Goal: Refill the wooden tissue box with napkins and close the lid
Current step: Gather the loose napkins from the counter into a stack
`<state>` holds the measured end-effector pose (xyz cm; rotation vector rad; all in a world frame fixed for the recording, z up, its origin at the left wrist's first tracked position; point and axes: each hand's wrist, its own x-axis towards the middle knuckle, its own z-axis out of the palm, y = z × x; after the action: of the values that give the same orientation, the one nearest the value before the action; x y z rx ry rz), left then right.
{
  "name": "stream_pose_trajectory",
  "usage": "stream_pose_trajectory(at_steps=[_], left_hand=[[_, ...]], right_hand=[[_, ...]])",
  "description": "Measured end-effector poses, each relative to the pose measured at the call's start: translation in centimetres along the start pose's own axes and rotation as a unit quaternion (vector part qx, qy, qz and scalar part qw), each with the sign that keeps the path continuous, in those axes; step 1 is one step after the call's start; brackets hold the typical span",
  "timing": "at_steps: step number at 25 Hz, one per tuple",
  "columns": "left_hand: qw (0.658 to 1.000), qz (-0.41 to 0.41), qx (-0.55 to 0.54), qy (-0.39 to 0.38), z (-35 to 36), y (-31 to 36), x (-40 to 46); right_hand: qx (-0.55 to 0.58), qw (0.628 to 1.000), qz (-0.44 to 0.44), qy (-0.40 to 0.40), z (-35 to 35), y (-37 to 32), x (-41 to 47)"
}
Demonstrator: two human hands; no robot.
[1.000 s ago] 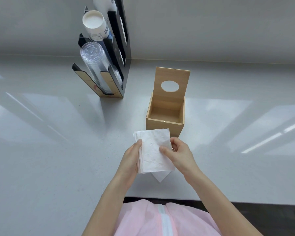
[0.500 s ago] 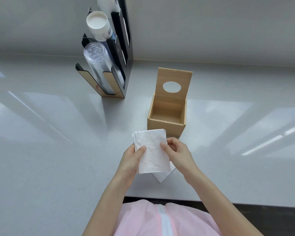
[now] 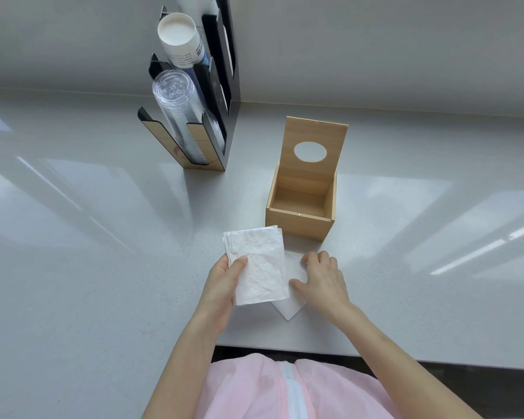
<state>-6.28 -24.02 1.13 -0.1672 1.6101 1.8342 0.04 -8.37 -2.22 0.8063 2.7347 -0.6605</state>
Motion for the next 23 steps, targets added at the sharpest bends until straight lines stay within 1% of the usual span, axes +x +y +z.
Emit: stream_pose_trajectory(at_steps=[4, 7, 9, 12, 16, 17, 18, 20, 21, 22, 23], left_hand=[[1.0, -0.003, -0.004, 0.003, -0.3, 0.0, 0.0], [1.0, -0.003, 0.0, 0.007, -0.5, 0.0, 0.0], [1.0, -0.004, 0.006, 0.007, -0.7, -0.1, 0.1], [1.0, -0.003, 0.013, 0.003, -0.7, 0.0, 0.4], [1.0, -0.006, 0.022, -0.002, -0.3, 0.3, 0.7], [1.0, -0.006, 0.024, -0.006, -0.2, 0.4, 0.7], [1.0, -0.005, 0.025, -0.01, -0.1, 0.5, 0.7], [1.0, -0.005, 0.022, -0.019, 0.2, 0.7, 0.7], [0.999, -0.004, 0.021, -0.024, 0.4, 0.8, 0.6], [0.999, -0.001, 0.019, -0.031, 0.5, 0.9, 0.6], [0.999, 0.003, 0.018, -0.039, 0.7, 1.0, 0.7]], right_hand=[[0.058, 0.996, 0.025, -0.061, 0.1, -0.2, 0.9], [0.101, 0.993, 0.021, -0.055, -0.2, 0.2, 1.0], [0.192, 0.98, 0.038, -0.044, -1.0, 0.7, 0.7], [0.343, 0.938, 0.046, -0.023, -3.2, 0.8, 0.0], [0.444, 0.895, -0.025, 0.031, -6.7, -0.2, -1.0], [0.478, 0.876, -0.045, 0.042, -7.6, -0.5, -1.2], [0.524, 0.848, -0.07, 0.041, -8.3, -0.7, -1.4], [0.618, 0.778, -0.111, -0.008, -8.9, -1.2, -1.7], [0.635, 0.763, -0.117, -0.034, -8.7, -1.5, -1.7], [0.63, 0.767, -0.112, -0.048, -8.3, -1.9, -1.7], [0.607, 0.787, -0.097, -0.05, -7.5, -2.2, -1.7]])
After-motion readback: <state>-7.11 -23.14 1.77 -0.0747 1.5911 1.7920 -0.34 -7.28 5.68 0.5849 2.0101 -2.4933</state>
